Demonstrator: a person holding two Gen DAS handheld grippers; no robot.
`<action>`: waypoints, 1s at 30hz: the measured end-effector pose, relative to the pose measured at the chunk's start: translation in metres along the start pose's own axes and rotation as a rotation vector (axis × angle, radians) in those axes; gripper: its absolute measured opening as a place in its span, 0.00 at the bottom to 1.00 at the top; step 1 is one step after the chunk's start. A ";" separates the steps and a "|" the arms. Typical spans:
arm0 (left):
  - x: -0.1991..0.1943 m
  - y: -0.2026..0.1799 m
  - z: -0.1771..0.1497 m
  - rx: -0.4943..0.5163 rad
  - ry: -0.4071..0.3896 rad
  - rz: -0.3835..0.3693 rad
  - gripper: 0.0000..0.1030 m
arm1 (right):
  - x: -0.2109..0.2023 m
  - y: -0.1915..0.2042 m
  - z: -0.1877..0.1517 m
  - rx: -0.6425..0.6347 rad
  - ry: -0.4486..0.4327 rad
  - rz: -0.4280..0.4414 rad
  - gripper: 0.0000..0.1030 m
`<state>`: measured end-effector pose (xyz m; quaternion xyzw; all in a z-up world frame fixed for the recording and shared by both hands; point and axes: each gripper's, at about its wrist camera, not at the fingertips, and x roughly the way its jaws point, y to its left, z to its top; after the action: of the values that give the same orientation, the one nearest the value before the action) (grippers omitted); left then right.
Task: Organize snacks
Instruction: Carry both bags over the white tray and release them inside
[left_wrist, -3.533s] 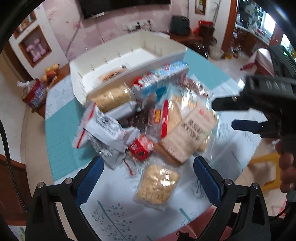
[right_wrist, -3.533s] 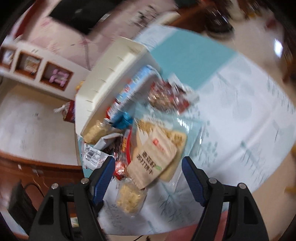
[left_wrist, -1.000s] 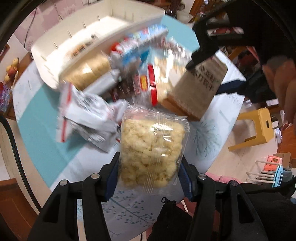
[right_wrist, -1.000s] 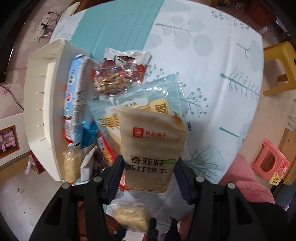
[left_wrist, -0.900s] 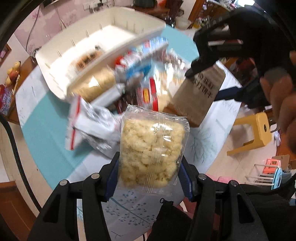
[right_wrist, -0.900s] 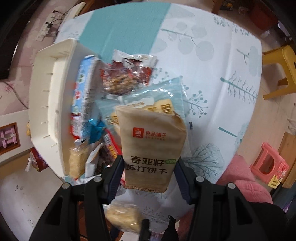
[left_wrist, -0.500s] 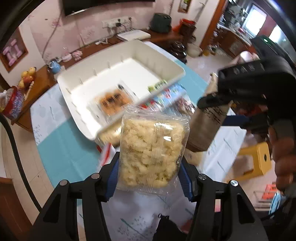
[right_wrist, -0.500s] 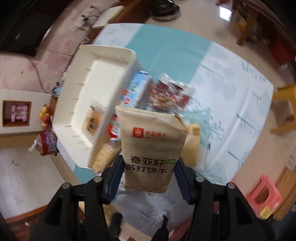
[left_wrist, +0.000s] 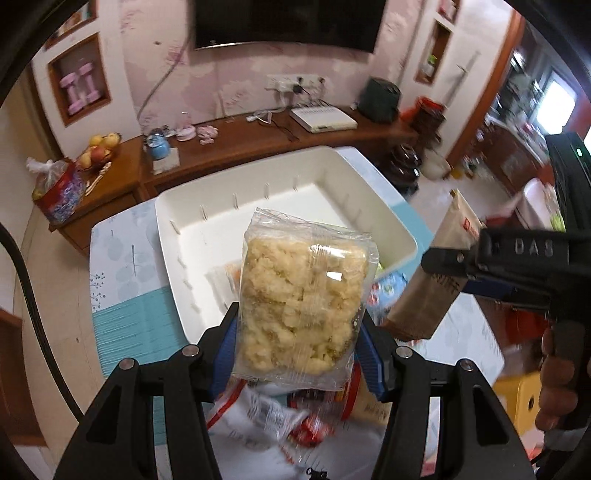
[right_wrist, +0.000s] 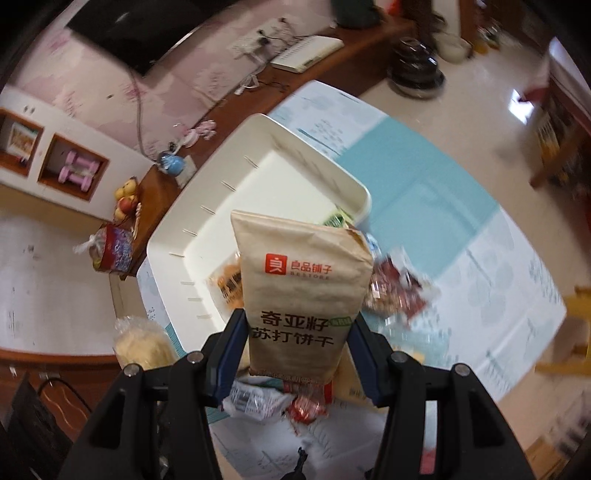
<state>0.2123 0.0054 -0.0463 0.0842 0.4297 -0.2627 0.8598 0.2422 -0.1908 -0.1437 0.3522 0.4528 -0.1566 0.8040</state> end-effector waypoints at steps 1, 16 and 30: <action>0.002 0.001 0.002 -0.018 -0.009 0.004 0.54 | 0.001 0.001 0.005 -0.021 -0.003 0.002 0.53; 0.034 0.040 0.010 -0.283 -0.238 0.107 0.55 | 0.035 0.018 0.058 -0.316 -0.117 0.089 0.53; 0.057 0.048 0.007 -0.357 -0.196 0.179 0.68 | 0.072 0.022 0.074 -0.408 -0.099 0.129 0.56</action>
<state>0.2703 0.0221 -0.0908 -0.0574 0.3745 -0.1123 0.9186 0.3393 -0.2225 -0.1693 0.2025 0.4114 -0.0271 0.8883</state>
